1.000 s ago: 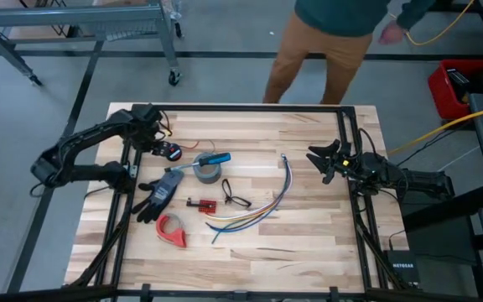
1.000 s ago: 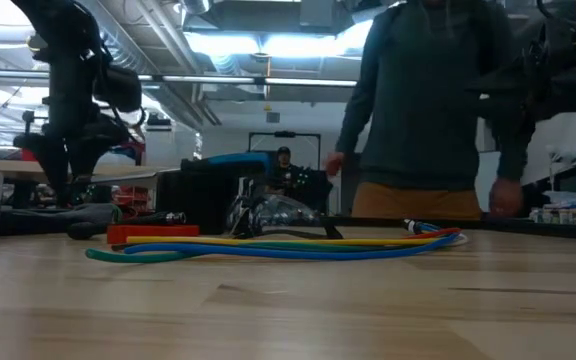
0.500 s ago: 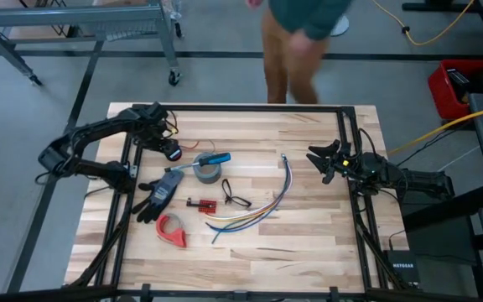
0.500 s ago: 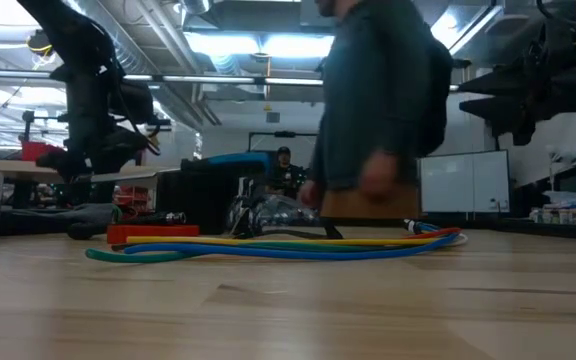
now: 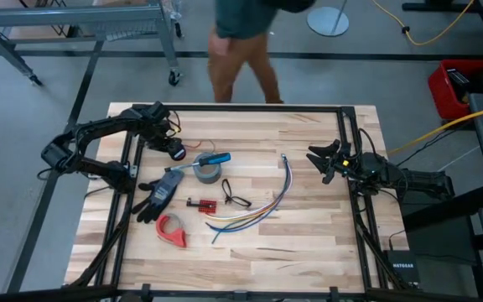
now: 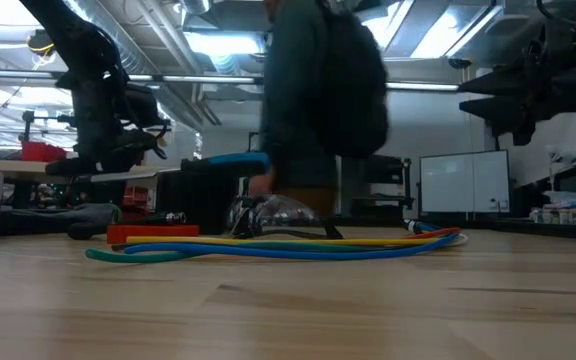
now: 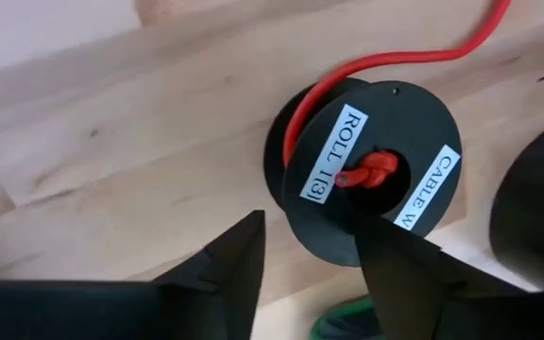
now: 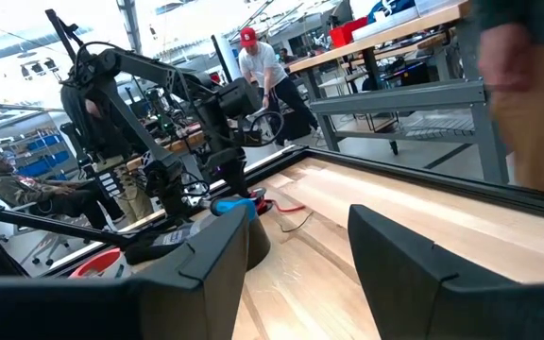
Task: Coil cords
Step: Uncoil the red wire from the spool
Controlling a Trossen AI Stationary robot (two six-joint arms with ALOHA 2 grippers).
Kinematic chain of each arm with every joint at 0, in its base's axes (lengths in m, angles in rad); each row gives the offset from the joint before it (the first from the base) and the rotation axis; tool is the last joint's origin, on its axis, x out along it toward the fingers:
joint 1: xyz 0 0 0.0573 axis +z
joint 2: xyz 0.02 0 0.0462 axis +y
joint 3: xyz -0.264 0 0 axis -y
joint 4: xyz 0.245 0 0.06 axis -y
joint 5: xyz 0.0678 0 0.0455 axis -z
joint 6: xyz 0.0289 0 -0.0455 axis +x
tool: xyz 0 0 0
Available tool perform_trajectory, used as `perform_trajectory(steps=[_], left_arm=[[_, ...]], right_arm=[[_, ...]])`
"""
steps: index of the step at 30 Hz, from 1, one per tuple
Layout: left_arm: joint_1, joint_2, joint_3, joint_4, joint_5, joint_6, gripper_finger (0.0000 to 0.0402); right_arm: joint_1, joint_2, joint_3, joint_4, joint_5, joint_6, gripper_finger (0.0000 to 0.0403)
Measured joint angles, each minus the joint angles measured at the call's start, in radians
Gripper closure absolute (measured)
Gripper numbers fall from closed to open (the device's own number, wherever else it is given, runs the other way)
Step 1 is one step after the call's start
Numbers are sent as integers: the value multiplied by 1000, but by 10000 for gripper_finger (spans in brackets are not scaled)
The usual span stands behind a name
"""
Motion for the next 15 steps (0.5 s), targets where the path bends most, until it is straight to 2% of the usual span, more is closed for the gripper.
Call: perform_trajectory(steps=[5, 15], left_arm=[[0, 0, 0, 13, 19, 1, 293], [0, 1, -2, 104, 31, 12, 344]], right_arm=[[0, 0, 0, 0, 0, 0, 214], [0, 0, 0, 0, 0, -2, 214]])
